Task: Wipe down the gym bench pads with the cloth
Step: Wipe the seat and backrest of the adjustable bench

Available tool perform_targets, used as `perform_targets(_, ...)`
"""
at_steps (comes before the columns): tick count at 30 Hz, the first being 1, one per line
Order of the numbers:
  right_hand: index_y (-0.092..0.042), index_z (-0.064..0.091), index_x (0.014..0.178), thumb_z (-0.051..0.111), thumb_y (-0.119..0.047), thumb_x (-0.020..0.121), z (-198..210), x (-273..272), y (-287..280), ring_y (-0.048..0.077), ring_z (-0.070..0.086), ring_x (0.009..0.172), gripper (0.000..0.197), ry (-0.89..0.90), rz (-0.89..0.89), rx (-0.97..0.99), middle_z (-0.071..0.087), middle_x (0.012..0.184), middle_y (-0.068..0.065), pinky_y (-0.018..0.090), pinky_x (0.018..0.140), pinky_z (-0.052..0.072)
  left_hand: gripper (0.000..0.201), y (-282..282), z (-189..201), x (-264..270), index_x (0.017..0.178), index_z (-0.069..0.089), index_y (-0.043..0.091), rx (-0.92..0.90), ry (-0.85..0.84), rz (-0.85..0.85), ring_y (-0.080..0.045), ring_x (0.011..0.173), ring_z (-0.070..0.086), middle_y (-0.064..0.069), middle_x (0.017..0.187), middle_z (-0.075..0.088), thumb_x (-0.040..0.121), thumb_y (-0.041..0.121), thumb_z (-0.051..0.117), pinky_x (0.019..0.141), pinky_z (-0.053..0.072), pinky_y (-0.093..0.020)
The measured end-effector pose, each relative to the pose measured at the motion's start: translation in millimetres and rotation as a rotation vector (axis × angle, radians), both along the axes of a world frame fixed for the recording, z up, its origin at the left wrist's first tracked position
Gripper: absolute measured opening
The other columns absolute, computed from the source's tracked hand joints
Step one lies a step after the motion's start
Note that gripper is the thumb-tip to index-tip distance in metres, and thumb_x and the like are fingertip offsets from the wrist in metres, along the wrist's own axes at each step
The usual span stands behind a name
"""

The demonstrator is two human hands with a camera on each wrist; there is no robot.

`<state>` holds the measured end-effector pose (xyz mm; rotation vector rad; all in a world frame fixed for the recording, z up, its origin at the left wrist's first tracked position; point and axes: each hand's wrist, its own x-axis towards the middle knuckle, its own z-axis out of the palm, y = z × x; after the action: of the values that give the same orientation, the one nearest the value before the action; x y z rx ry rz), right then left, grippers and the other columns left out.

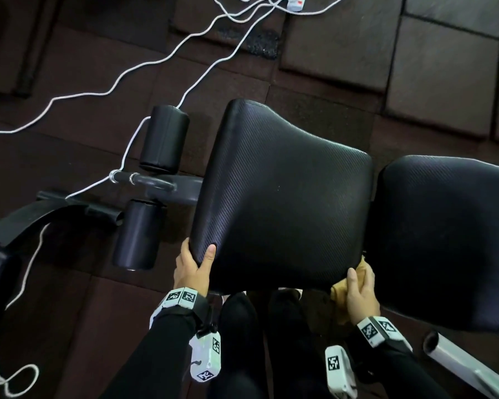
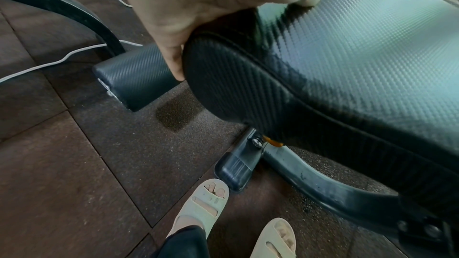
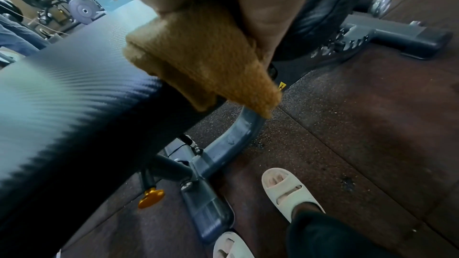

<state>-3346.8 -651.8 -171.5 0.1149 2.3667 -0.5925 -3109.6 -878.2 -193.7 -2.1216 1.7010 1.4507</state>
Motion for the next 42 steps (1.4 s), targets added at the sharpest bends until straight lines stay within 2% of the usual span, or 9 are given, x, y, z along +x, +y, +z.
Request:
perform_targets(6, -0.038, 0.031, 0.14, 0.052, -0.032, 0.093, 16, -4, -4, 0.03, 0.053, 0.118, 0.052, 0.185, 0.112, -0.116, 0.052, 0.137, 0.003, 0.03, 0.096, 0.035, 0.076, 0, 2, 0, 0.147, 0.022, 0.026, -0.004, -0.002, -0.015, -0.036, 0.126, 0.042, -0.013, 0.142, 0.039, 0.085, 0.063, 0.047, 0.105, 0.035, -0.047)
perform_targets(11, -0.02, 0.038, 0.141, 0.063, -0.012, 0.087, 20, 2, -30, 0.025, 0.033, 0.138, 0.06, 0.337, 0.428, -0.315, 0.038, 0.147, 0.008, 0.029, 0.113, 0.023, 0.078, 0, 3, -1, 0.147, 0.022, 0.025, -0.009, 0.002, -0.016, -0.036, 0.127, 0.041, -0.013, 0.143, 0.039, 0.084, 0.065, 0.046, 0.105, 0.035, -0.047)
perform_targets(15, -0.018, 0.036, 0.141, 0.064, -0.013, 0.087, 17, 12, -60, 0.028, 0.011, 0.144, 0.062, 0.178, 0.756, -0.356, 0.023, 0.153, 0.012, 0.033, 0.117, 0.009, 0.084, 4, 6, -1, 0.148, 0.021, 0.026, -0.029, -0.027, -0.026, -0.034, 0.129, 0.04, -0.01, 0.144, 0.037, 0.08, 0.072, 0.038, 0.106, 0.034, -0.049)
perform_targets(19, -0.032, 0.023, 0.141, 0.06, -0.022, 0.091, 19, 19, -69, 0.017, -0.005, 0.145, 0.063, 0.066, 0.987, -0.442, 0.003, 0.156, -0.002, 0.033, 0.115, 0.009, 0.084, 17, 11, -14, 0.149, 0.019, 0.02, -0.124, -0.162, -0.025, -0.032, 0.137, 0.031, -0.006, 0.154, 0.024, 0.083, 0.07, 0.03, 0.109, 0.023, -0.062)
perform_targets(22, -0.039, 0.02, 0.141, 0.056, -0.027, 0.093, 25, 4, -67, 0.012, 0.0, 0.145, 0.061, 0.039, 1.004, -0.447, 0.001, 0.157, -0.009, 0.031, 0.114, 0.017, 0.077, 43, 21, -42, 0.15, 0.02, 0.018, -0.242, -0.245, -0.019, -0.031, 0.143, 0.017, -0.009, 0.157, 0.016, 0.089, 0.059, 0.042, 0.106, 0.013, -0.072)
perform_targets(26, -0.024, 0.034, 0.143, 0.051, -0.013, 0.094, 29, -35, -62, 0.019, 0.011, 0.145, 0.053, 0.164, 0.911, -0.361, 0.009, 0.153, -0.011, 0.048, 0.114, 0.023, 0.073, 92, 41, -94, 0.143, 0.036, 0.011, -0.435, -0.168, -0.144, -0.036, 0.145, 0.014, -0.016, 0.154, 0.024, 0.085, 0.047, 0.061, 0.102, 0.01, -0.076)
perform_targets(33, -0.033, 0.019, 0.147, 0.055, -0.018, 0.093, 16, -107, -67, 0.023, -0.002, 0.146, 0.067, 0.088, 1.08, -0.125, -0.002, 0.157, -0.007, 0.044, 0.115, 0.021, 0.08, 152, 43, -168, 0.151, 0.005, 0.029, -0.397, -0.06, -0.409, -0.02, 0.146, -0.011, -0.002, 0.159, -0.009, 0.086, 0.067, 0.032, 0.113, -0.008, -0.056)
perform_targets(39, -0.036, 0.02, 0.146, 0.056, -0.024, 0.093, 14, -110, -68, 0.022, 0.0, 0.145, 0.066, 0.152, 1.14, -0.084, 0.002, 0.158, -0.007, 0.035, 0.103, 0.035, 0.065, 160, 23, -174, 0.15, 0.025, 0.018, -0.435, -0.089, -0.247, -0.02, 0.144, -0.01, -0.002, 0.157, -0.005, 0.094, 0.024, 0.057, 0.115, 0.003, -0.05)
perform_targets(42, -0.035, 0.022, 0.147, 0.055, -0.022, 0.093, 14, -107, -68, 0.024, 0.0, 0.145, 0.064, 0.164, 1.139, -0.082, 0.002, 0.158, -0.007, 0.035, 0.104, 0.033, 0.06, 174, 24, -172, 0.148, 0.027, 0.006, -0.492, -0.029, 0.041, -0.031, 0.145, -0.002, -0.015, 0.158, -0.001, 0.094, 0.009, 0.054, 0.114, 0.019, -0.057)
